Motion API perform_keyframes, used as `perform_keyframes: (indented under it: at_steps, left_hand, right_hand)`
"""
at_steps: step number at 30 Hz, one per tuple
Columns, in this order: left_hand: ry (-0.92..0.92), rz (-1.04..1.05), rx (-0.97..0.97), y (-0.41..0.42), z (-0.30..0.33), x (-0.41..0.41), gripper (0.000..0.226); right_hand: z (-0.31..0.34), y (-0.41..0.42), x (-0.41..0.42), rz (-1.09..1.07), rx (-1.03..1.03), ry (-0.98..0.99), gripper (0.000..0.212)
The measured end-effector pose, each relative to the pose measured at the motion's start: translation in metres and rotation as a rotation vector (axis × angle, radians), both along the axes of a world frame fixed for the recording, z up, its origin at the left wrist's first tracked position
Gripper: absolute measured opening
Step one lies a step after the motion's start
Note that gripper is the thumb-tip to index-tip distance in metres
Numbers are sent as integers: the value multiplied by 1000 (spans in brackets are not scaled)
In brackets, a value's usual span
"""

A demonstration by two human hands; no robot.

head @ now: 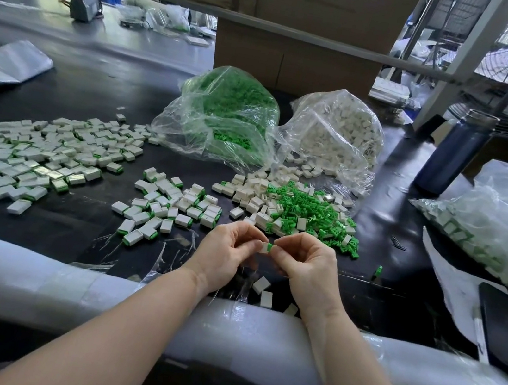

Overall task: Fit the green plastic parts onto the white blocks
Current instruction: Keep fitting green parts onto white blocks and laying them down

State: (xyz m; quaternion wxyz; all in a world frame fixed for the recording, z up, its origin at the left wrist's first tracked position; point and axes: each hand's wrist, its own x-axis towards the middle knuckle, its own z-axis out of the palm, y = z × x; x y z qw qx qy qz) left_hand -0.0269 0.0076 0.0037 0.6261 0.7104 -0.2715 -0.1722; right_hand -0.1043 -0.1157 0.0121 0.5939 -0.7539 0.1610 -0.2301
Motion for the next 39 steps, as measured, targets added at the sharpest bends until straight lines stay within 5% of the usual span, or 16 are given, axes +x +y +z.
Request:
perform_keyframes:
  at_steps: [39]
  left_hand:
    - [-139, -79, 85, 1, 2, -4, 16]
  right_hand:
    - [-2, -3, 1, 73, 153, 9, 12]
